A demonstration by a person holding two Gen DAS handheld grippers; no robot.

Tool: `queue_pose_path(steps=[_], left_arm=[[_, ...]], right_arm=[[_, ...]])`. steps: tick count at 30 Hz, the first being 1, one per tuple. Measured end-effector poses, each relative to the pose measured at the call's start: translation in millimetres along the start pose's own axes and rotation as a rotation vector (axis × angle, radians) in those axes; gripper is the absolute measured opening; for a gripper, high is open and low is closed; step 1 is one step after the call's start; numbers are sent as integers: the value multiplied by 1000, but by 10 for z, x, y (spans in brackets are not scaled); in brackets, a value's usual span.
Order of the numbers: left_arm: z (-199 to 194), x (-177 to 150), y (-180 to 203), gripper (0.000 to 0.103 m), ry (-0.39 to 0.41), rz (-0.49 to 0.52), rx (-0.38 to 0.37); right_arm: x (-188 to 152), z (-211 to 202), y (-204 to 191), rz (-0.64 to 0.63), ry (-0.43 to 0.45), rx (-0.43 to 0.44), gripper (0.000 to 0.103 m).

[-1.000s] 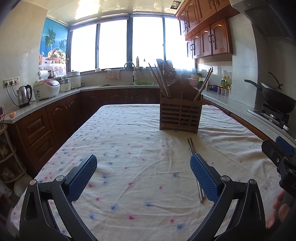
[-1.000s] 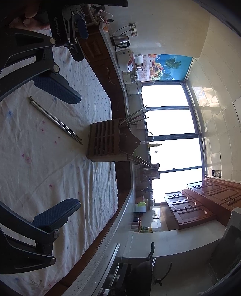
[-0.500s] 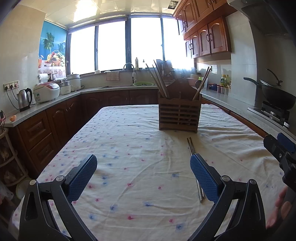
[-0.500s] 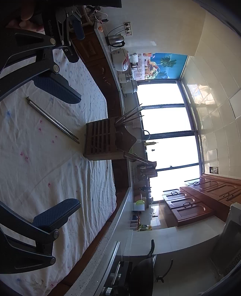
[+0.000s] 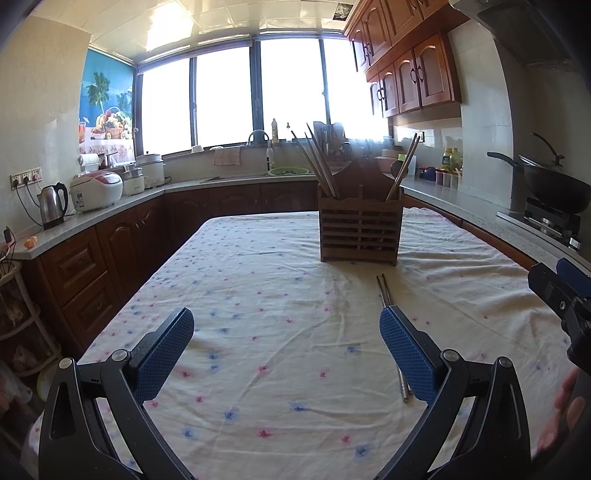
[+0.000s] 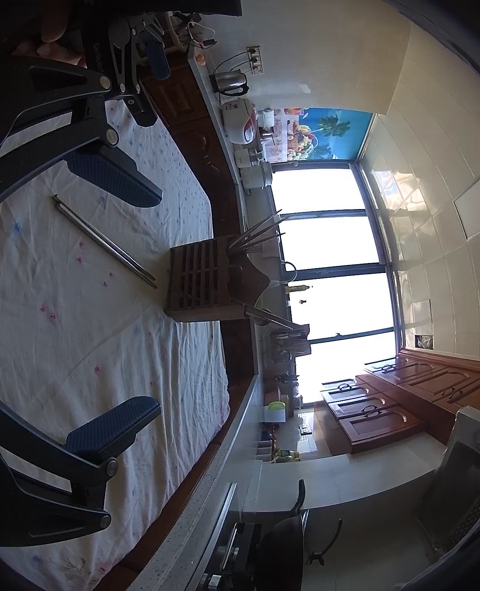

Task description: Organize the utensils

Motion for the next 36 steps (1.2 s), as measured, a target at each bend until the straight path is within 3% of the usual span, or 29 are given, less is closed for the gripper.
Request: queue_pose_path(steps=[36], left_arm=[[-22, 6, -43, 103, 3, -11, 11]], right_arm=[[-5, 29, -38, -22, -7, 4, 103]])
Point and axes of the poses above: each gripper's, at about its wrist camera, not at the fingertips, and z roughly the way its jaws point, y to its right, x to its top, the point moved 5 cm from there along z, roughly the way its jaws point, and after that the axes turned 10 degrees about -z, right-handed, at the moved point
